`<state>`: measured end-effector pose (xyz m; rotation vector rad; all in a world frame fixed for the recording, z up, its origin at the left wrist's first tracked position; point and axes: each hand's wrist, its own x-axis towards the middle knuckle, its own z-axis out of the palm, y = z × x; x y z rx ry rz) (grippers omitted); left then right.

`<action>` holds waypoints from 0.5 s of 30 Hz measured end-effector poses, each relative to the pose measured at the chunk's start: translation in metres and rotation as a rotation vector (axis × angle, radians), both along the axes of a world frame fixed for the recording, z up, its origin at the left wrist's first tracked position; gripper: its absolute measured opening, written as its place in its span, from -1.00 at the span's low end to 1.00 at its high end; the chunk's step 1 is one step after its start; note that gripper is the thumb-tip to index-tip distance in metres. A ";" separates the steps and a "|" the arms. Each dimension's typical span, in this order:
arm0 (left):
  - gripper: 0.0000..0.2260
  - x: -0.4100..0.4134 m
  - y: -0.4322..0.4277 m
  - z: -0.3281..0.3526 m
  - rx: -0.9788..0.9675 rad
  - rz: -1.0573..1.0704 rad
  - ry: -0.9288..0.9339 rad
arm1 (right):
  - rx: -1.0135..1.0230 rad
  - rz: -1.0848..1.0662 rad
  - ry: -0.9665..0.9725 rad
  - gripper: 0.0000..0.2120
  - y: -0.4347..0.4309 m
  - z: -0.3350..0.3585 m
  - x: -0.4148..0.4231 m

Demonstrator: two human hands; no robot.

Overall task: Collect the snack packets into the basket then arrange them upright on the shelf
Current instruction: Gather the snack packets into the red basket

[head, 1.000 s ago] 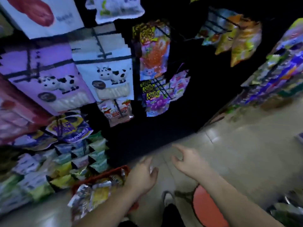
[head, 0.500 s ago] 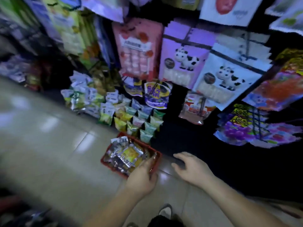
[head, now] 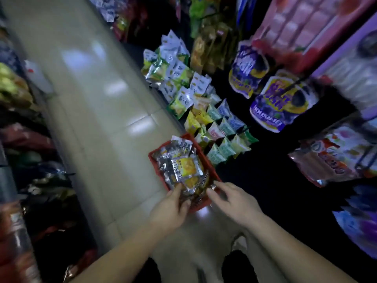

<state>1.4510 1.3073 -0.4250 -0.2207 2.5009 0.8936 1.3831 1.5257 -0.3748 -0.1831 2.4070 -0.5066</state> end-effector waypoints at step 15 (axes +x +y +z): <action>-0.46 -0.009 0.047 -0.359 -0.017 0.120 0.195 | -0.226 -0.068 0.035 -0.20 0.033 -0.379 -0.012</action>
